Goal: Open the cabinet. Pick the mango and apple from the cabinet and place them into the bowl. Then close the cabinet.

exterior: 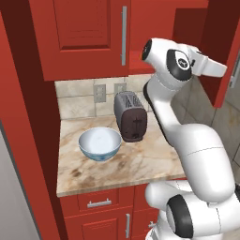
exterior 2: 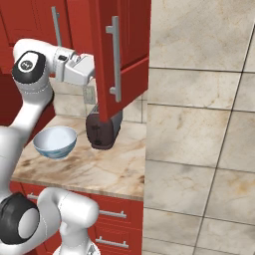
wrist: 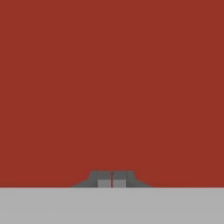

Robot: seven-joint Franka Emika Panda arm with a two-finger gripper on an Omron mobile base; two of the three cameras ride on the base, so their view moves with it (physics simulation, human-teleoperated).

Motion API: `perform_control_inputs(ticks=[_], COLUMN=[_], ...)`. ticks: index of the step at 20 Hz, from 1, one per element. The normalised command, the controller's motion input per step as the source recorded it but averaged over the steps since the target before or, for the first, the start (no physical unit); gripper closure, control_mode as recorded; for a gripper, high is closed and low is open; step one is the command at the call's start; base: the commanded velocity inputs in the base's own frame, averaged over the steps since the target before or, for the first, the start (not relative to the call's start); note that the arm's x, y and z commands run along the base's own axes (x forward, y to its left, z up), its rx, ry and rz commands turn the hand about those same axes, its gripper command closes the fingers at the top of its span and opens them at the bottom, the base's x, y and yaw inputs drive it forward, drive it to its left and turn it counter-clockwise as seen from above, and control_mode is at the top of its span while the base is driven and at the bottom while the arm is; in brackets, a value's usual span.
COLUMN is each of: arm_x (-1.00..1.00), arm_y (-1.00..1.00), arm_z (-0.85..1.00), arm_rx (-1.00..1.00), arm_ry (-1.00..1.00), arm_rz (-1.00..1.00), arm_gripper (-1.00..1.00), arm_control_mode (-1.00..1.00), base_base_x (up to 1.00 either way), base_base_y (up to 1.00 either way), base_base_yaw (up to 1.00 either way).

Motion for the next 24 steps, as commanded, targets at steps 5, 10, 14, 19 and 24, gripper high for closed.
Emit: perform_control_inputs(ticks=[5, 10, 14, 19, 24], arm_x=[0.0, 0.0, 0.0, 0.0, 0.03], arm_y=[-0.22, -0.18, -0.17, -0.03, 0.21], arm_z=[-0.07, -0.04, -0.04, -0.07, -0.12], arm_rx=[0.0, 0.0, 0.0, -0.02, 0.0], arm_ry=[0.0, 0.0, 0.0, 0.0, -0.01], arm_rz=[0.0, 0.0, 0.0, 0.0, 0.16], arm_gripper=[1.0, 1.0, 1.0, 1.0, 1.0], arm_control_mode=[-1.0, -1.0, -1.0, -1.0, -1.0], base_base_x=[0.0, 0.0, 0.0, 0.0, 0.0], base_base_y=[0.0, 0.0, 0.0, 0.0, 0.0], base_base_yaw=[0.0, 0.0, 0.0, 0.0, 0.0])
